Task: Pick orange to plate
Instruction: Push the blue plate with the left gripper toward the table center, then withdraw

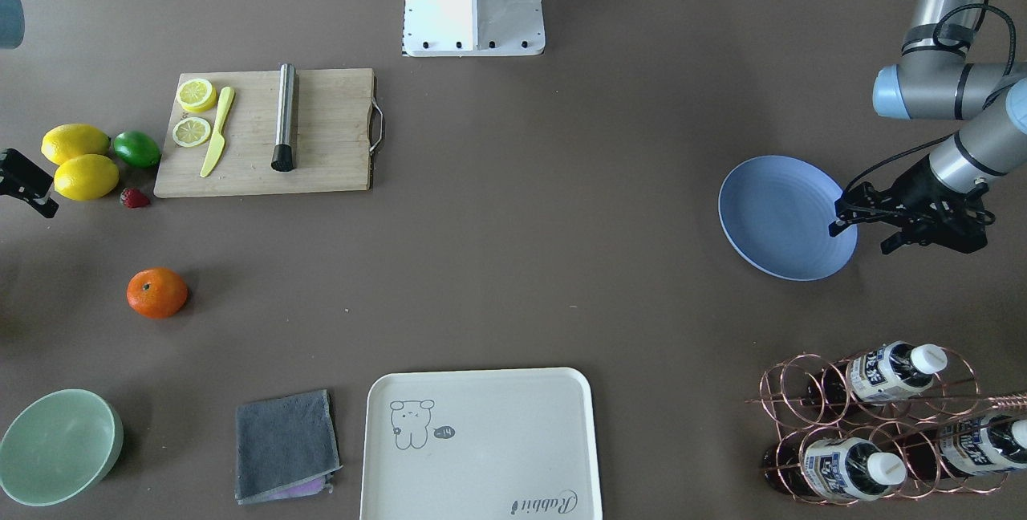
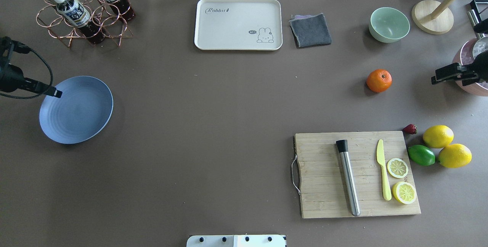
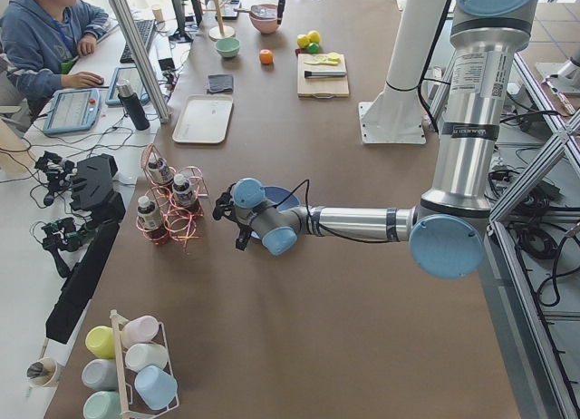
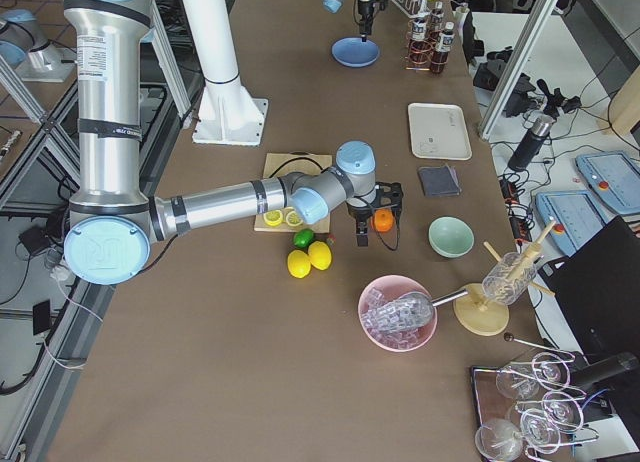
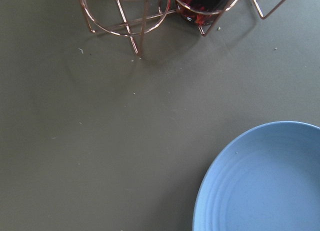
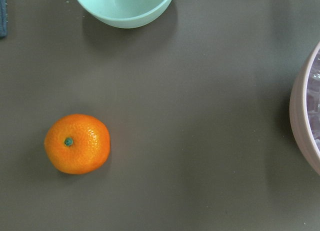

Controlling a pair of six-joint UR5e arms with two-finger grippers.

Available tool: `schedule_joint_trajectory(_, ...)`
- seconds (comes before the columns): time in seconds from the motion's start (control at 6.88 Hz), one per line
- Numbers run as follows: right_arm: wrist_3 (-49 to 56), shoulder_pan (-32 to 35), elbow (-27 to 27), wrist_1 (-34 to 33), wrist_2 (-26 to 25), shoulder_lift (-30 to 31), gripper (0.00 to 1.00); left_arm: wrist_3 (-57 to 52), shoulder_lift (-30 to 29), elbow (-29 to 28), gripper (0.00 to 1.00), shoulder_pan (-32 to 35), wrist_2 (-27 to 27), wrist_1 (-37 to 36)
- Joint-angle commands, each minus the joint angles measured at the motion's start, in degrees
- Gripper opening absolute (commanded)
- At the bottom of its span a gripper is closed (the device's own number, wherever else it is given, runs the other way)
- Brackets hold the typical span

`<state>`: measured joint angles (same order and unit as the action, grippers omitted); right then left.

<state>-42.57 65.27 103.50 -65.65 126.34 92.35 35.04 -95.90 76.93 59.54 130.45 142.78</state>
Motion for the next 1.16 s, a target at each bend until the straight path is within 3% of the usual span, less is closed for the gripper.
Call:
schedule_joint_trajectory(0.0,-0.23,-0.23,0.12,0.17,-0.22,-0.51,1.0,1.17,2.28,-0.38,0.97,-1.09,0.33,3.63)
schedule_joint_trajectory(0.15,-0.23,-0.23,0.12,0.17,-0.22,-0.86,1.0,1.17,3.52,-0.38,0.89,-1.09,3.47,4.86)
schedule_joint_trajectory(0.44,-0.23,-0.23,0.12,0.17,-0.31,-0.95,1.0,1.17,3.71,-0.64,0.14,-1.09,4.02,6.54)
schedule_joint_trajectory(0.58,-0.23,-0.23,0.03,0.08,-0.31,-1.3,1.0,1.78,3.62,0.06,0.0,-1.09,4.72,6.72)
schedule_joint_trajectory(0.87,-0.23,-0.23,0.03,0.08,-0.31,-1.39,1.0,7.28,1.96,1.9,0.0,1.52,10.24,6.46)
schedule_joint_trajectory(1.02,-0.23,-0.23,0.12,0.08,-0.31,-1.39,1.0,16.29,0.56,5.3,0.0,1.81,11.74,6.63)
